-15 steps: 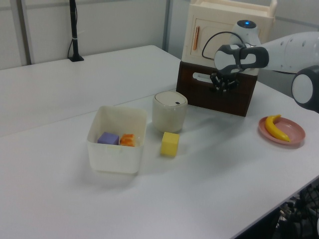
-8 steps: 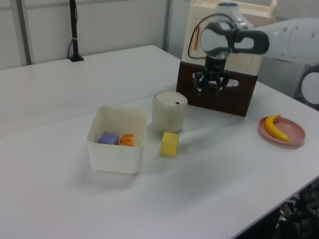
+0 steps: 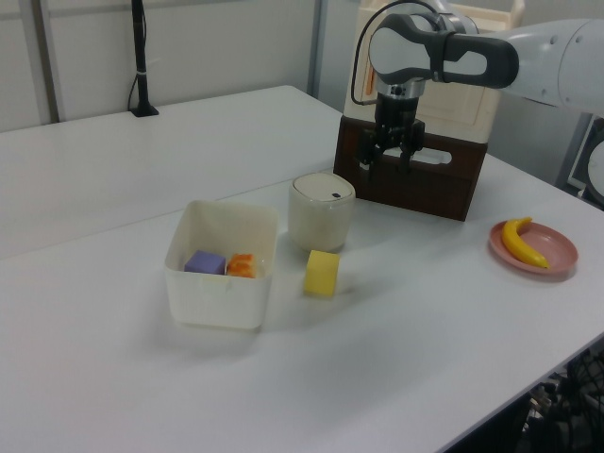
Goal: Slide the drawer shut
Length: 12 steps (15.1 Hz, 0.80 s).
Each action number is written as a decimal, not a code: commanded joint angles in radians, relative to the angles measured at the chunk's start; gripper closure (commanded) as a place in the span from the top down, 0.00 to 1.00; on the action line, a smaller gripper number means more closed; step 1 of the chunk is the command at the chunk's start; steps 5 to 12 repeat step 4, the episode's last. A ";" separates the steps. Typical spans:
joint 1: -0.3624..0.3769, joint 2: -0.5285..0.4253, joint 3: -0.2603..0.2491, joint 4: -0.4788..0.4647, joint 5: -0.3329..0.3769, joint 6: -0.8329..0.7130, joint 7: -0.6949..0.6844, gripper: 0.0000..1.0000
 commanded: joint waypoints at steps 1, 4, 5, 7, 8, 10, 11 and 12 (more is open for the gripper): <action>0.002 -0.023 -0.016 -0.004 0.016 -0.038 -0.035 1.00; 0.004 -0.026 -0.020 0.000 0.010 -0.060 -0.029 1.00; 0.004 -0.026 -0.020 0.000 0.010 -0.060 -0.029 1.00; 0.004 -0.026 -0.020 0.000 0.010 -0.060 -0.029 1.00; 0.004 -0.026 -0.020 0.000 0.010 -0.060 -0.029 1.00; 0.004 -0.026 -0.020 0.000 0.010 -0.060 -0.029 1.00; 0.004 -0.026 -0.020 0.000 0.010 -0.060 -0.029 1.00; 0.004 -0.026 -0.020 0.000 0.010 -0.060 -0.029 1.00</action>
